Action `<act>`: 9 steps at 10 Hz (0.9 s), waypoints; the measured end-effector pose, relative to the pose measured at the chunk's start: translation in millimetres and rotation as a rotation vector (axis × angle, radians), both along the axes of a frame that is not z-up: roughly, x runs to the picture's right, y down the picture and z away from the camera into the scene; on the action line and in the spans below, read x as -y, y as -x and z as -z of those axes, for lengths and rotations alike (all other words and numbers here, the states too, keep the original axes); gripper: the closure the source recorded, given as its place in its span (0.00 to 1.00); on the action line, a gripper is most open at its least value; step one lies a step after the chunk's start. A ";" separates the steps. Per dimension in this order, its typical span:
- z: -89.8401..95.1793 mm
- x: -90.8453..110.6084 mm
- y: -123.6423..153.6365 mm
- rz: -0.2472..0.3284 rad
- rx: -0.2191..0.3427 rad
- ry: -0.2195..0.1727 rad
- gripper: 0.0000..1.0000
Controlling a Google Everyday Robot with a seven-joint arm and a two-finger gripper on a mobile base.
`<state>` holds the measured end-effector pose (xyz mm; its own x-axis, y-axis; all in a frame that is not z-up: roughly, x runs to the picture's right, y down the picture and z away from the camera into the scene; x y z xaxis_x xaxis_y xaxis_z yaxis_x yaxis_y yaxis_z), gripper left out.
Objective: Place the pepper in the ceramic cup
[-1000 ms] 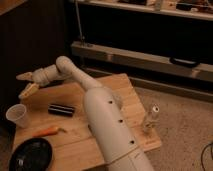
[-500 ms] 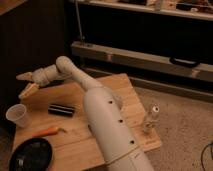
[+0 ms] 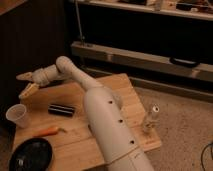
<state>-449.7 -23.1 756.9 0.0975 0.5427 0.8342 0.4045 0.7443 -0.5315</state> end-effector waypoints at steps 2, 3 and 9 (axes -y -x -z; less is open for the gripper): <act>0.0 0.0 0.0 0.000 0.000 0.000 0.20; 0.0 0.0 0.0 0.000 0.000 0.000 0.20; 4.7 -3.9 1.1 0.108 -0.222 -0.049 0.20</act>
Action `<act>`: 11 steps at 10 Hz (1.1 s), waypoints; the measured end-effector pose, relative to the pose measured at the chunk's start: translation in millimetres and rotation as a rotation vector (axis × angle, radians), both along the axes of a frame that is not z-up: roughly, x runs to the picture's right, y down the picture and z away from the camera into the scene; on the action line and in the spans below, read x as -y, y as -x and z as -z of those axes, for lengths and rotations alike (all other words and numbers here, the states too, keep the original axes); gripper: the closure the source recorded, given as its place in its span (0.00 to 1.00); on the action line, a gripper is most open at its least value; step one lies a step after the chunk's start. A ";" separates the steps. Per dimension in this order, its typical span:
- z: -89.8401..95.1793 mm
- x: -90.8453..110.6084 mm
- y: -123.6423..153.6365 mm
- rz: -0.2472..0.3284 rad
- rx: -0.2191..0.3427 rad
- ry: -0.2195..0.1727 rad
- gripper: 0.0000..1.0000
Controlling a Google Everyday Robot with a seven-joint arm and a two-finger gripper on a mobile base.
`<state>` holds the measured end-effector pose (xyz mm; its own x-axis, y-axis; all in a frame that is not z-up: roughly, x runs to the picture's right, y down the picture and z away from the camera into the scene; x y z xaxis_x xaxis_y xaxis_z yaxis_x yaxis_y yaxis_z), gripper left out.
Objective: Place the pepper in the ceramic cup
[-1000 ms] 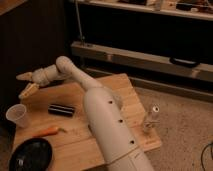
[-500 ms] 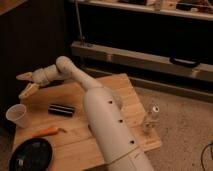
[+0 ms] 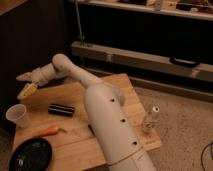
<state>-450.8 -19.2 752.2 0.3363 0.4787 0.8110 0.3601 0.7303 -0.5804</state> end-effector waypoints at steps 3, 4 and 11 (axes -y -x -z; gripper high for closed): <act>11.2 -7.4 -1.7 0.104 -0.244 -0.084 0.20; 12.7 -8.7 -12.7 0.113 -0.305 -0.112 0.20; 41.2 -12.4 -107.1 0.097 -0.497 -0.272 0.20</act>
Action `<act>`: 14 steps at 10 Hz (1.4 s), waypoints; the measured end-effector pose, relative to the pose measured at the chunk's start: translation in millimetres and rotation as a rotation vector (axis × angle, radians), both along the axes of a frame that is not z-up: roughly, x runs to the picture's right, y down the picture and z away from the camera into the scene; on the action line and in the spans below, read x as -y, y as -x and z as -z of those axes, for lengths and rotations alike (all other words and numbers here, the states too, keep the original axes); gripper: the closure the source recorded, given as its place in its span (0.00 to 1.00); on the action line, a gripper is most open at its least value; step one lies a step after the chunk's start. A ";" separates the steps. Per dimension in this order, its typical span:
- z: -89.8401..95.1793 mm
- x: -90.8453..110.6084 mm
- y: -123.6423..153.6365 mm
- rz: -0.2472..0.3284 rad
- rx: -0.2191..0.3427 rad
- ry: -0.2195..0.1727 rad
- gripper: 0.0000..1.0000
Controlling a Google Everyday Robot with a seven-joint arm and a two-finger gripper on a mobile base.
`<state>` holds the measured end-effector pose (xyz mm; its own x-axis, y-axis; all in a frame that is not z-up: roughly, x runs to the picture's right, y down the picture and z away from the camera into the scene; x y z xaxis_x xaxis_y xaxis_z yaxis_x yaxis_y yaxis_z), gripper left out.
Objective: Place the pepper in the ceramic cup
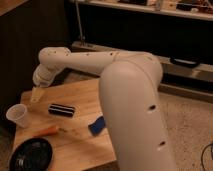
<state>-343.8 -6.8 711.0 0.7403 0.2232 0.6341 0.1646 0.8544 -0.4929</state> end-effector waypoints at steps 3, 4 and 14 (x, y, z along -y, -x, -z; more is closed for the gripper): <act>8.2 -5.0 -34.3 0.011 0.027 -0.040 0.20; 8.4 -6.7 -42.7 0.014 0.036 -0.047 0.20; -43.6 -95.6 -108.3 0.011 0.075 -0.057 0.20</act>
<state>-235.4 88.8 754.5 0.6925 0.1772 0.6993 0.2087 0.8787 -0.4293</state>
